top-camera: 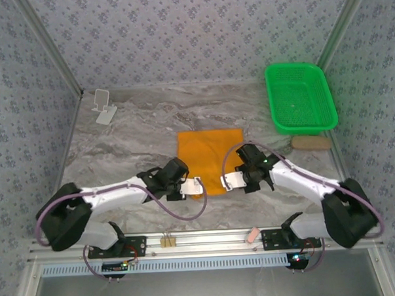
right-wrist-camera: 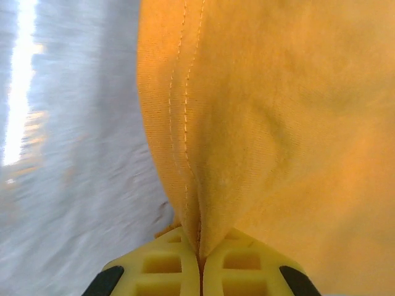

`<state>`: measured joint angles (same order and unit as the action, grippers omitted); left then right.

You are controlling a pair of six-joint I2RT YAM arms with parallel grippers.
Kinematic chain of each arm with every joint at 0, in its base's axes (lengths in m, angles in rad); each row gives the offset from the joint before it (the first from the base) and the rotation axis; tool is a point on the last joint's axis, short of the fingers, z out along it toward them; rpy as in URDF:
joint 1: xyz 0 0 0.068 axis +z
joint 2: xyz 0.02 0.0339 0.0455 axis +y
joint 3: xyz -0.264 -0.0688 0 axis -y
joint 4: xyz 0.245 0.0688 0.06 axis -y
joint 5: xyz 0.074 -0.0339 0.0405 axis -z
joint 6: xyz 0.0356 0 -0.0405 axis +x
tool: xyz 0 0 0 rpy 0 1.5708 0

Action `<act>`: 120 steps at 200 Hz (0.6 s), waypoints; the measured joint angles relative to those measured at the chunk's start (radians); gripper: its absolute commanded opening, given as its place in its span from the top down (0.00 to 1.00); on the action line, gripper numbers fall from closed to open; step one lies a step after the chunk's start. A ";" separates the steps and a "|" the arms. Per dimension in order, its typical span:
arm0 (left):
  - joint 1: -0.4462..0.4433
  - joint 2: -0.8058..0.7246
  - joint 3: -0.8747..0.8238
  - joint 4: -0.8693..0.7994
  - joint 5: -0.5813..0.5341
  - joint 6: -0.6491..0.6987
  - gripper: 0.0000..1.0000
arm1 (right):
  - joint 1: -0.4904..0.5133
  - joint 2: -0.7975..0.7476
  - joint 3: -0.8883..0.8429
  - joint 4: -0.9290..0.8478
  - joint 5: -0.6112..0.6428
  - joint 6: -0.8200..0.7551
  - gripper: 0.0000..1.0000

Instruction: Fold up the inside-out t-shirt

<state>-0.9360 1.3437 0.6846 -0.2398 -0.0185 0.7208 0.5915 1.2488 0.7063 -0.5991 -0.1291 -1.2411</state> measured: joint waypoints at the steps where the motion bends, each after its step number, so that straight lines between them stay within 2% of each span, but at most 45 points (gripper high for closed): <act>1: -0.001 -0.008 0.005 -0.008 0.009 -0.006 1.00 | 0.001 -0.005 0.002 -0.010 0.000 0.001 1.00; 21: -0.010 -0.111 0.080 -0.108 0.155 -0.122 1.00 | 0.028 -0.144 0.062 -0.204 -0.014 0.039 1.00; 43: 0.006 -0.194 0.126 -0.157 0.365 -0.273 1.00 | 0.022 -0.276 0.142 -0.381 -0.096 0.100 1.00; 66: 0.109 -0.201 0.134 -0.162 0.608 -0.448 1.00 | -0.072 -0.309 0.190 -0.447 -0.206 0.143 1.00; 93: 0.257 -0.061 0.195 -0.205 0.757 -0.556 1.00 | -0.220 -0.172 0.220 -0.447 -0.326 0.161 1.00; 120: 0.393 0.124 0.219 -0.183 0.843 -0.642 1.00 | -0.275 0.052 0.272 -0.407 -0.388 0.173 1.00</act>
<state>-0.5426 1.4677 0.9035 -0.4229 0.8249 0.0784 0.3168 1.3010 0.9779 -1.0058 -0.5171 -1.0679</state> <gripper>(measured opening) 0.055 0.059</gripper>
